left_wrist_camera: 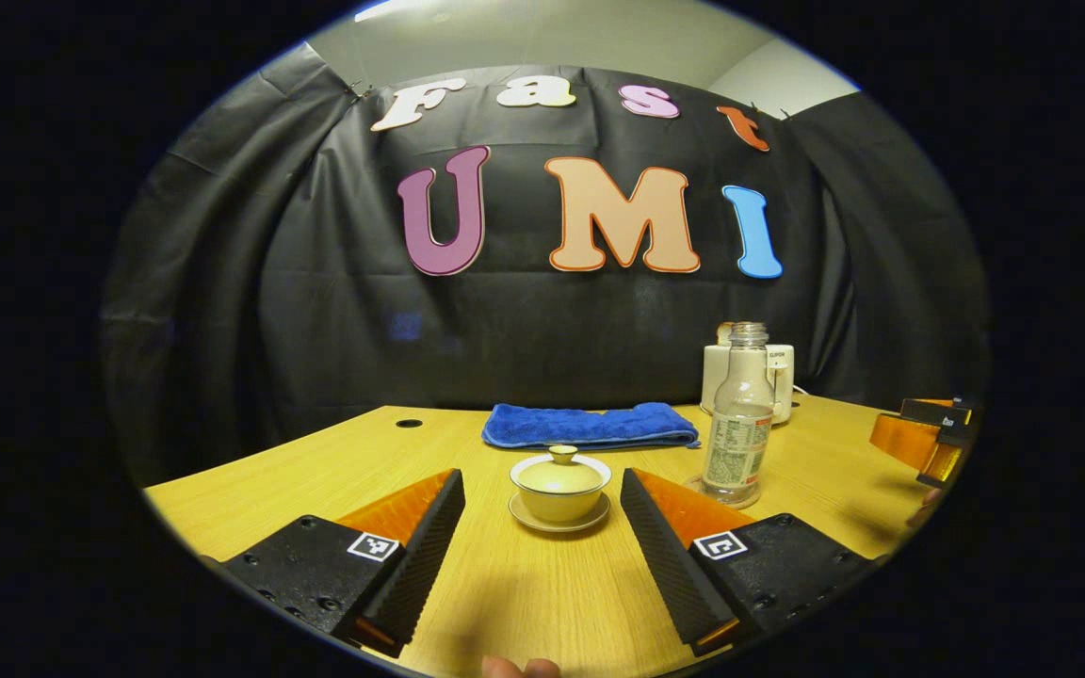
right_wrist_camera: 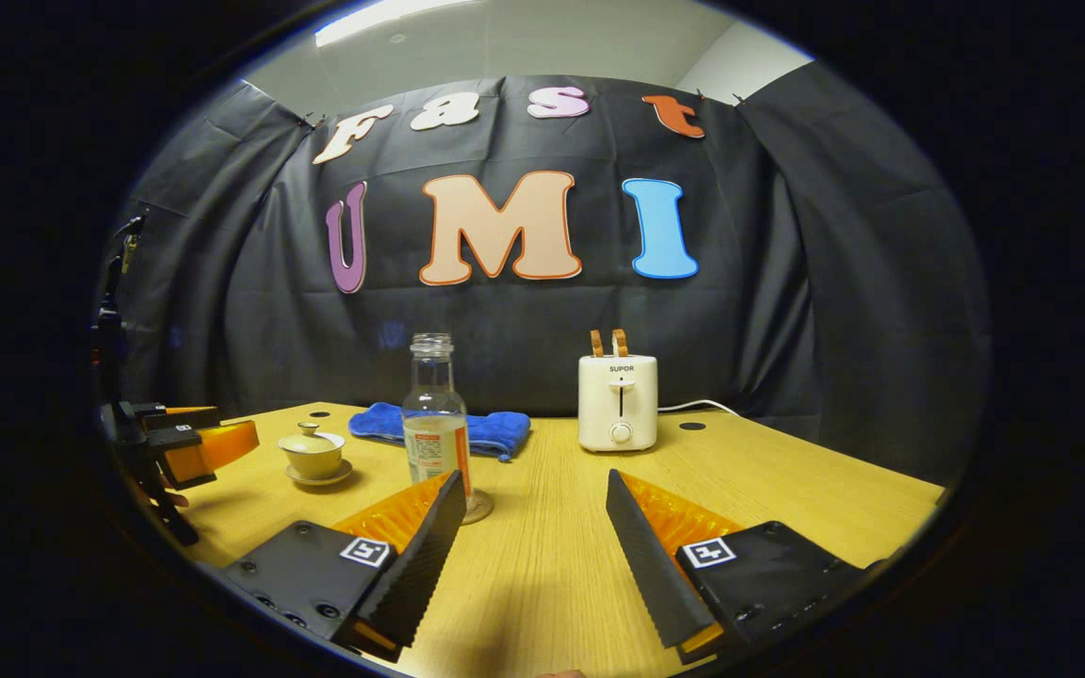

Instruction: Open the teacup lid with one hand, grasp the water bottle and pour water into the teacup with the other hand; after pouring, place the water bottle on the coaster and then close the teacup lid.

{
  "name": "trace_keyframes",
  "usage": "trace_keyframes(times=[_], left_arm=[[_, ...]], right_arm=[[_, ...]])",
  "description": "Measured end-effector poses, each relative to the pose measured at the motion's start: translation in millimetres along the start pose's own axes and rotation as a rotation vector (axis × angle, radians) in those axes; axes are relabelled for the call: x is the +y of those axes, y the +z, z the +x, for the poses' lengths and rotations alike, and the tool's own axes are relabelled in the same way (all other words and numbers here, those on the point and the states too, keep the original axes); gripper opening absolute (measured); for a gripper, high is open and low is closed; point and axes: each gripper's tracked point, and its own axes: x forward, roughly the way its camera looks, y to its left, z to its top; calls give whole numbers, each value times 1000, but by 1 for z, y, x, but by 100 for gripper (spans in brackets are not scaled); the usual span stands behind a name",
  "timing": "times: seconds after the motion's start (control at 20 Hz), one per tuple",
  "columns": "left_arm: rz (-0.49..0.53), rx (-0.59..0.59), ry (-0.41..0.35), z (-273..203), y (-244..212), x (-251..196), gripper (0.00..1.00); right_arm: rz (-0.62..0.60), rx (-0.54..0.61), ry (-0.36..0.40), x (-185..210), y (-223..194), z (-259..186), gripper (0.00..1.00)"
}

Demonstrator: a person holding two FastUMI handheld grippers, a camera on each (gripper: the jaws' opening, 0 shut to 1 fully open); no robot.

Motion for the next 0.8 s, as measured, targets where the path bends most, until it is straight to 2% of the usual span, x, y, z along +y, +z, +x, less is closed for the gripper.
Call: trace_keyframes(times=[0.3, 0.35, 0.8], left_arm=[[1, -2, 13, -32, 1, -13, 97], [1, -1, 13, -34, -1, -15, 97], [3, -3, -28, -55, 0, -47, 97]], right_arm=[[1, 3, 13, 23, -1, -20, 96], [1, 4, 21, 29, -1, -25, 99], [3, 4, 33, 59, -1, -41, 95]])
